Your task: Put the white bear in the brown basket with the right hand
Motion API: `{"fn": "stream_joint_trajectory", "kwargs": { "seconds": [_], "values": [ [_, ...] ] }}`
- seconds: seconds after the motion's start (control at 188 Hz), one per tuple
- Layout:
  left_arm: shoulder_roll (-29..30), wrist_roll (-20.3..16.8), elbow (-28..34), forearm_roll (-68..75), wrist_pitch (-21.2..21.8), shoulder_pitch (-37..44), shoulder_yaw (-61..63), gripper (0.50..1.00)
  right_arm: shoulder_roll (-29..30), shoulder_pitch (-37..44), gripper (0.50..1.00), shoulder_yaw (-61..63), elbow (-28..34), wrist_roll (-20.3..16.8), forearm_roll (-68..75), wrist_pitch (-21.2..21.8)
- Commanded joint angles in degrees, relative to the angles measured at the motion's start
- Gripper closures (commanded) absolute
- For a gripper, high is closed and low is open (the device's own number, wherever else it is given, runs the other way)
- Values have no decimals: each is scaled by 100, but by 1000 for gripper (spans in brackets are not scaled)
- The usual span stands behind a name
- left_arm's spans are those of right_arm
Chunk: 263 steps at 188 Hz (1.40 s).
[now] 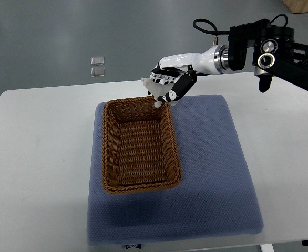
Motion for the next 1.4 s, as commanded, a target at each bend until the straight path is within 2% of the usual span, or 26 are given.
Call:
{"fn": "stream_joint_trajectory", "kwargs": {
  "seconds": [0.0, 0.16, 0.298, 0.458, 1.028, 1.087, 1.178, 1.274, 1.396],
  "values": [
    [0, 0, 0, 1, -1, 0, 0, 500, 474, 15, 1000, -79, -150, 4, -59, -64],
    [0, 0, -8, 1, -1, 0, 0, 500, 1168, -161, 1000, -105, -704, 13, -375, -135],
    [0, 0, -8, 1, -1, 0, 0, 500, 1485, -557, 1000, -88, -968, 39, -929, -161],
    [0, 0, 0, 1, -1, 0, 0, 500, 1906, -855, 1000, -88, -1284, 109, -1236, -425],
    [0, 0, 0, 1, -1, 0, 0, 500, 2206, -1356, 1000, -114, -1688, 232, -1755, -689],
    [0, 0, 0, 1, -1, 0, 0, 500, 2206, -1356, 955, -114, -1697, 241, -1746, -680],
    [0, 0, 9, 1, -1, 0, 0, 500, 2206, -1356, 859, -97, -1688, 241, -1746, -671],
    [0, 0, 18, -8, -1, 0, 0, 500, 2206, -1356, 785, -97, -1688, 241, -1737, -636],
    [0, 0, 18, 1, -1, 0, 0, 500, 2179, -1348, 630, -70, -1688, 241, -1676, -618]
  ]
}}
